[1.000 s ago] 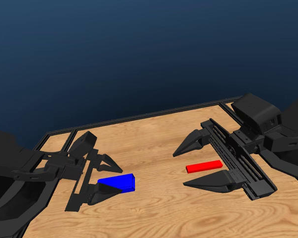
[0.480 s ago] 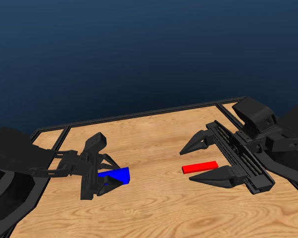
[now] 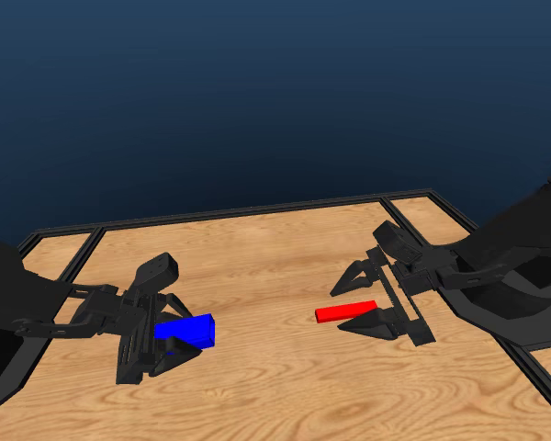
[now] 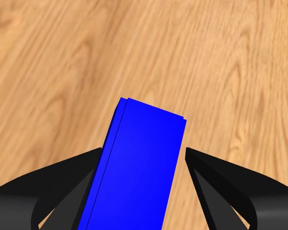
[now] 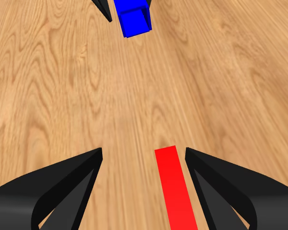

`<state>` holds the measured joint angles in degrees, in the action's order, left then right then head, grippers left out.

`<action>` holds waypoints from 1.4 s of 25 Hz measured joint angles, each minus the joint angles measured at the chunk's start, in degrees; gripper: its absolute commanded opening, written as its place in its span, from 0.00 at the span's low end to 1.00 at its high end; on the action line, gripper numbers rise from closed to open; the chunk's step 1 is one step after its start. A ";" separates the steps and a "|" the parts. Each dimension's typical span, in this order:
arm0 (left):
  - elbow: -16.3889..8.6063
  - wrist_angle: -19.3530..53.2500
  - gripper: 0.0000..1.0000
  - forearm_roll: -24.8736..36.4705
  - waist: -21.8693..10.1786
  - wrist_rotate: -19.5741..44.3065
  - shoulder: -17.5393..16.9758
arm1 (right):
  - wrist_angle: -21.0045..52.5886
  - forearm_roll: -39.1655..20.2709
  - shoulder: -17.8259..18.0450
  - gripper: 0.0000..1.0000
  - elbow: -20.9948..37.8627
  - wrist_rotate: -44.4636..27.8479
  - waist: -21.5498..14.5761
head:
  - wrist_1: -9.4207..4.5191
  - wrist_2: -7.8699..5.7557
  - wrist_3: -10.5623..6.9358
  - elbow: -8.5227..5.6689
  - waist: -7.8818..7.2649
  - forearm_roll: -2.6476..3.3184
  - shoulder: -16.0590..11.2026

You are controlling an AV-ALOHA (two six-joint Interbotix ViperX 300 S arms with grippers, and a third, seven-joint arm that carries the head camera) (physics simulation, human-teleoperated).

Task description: Insert peg into socket

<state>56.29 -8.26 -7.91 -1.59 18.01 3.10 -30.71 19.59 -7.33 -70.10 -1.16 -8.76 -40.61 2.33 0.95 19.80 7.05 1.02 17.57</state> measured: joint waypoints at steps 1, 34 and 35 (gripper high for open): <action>-0.03 0.06 0.93 0.13 -0.08 0.05 0.00 | 0.09 -0.12 0.71 1.00 -0.18 -0.52 0.33 | 0.03 -0.23 -0.34 0.00 0.21 0.12 0.08; -2.94 -11.19 0.00 -13.05 -15.37 -15.87 -11.63 | 26.27 -10.06 -0.99 0.00 22.31 3.04 -0.36 | -2.65 -1.26 -0.40 5.00 -4.20 -0.65 11.18; -3.19 -11.11 0.00 -13.35 -15.30 -16.45 -11.63 | 28.82 -12.42 -0.97 0.00 24.09 0.83 -0.53 | -2.73 -1.28 -0.46 5.12 -4.56 -0.74 11.36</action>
<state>53.10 -19.37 -21.26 -16.90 1.56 -8.53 -1.89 7.17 -8.31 -46.01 -0.33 -9.30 -43.35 1.05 0.50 24.92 2.49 0.28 28.93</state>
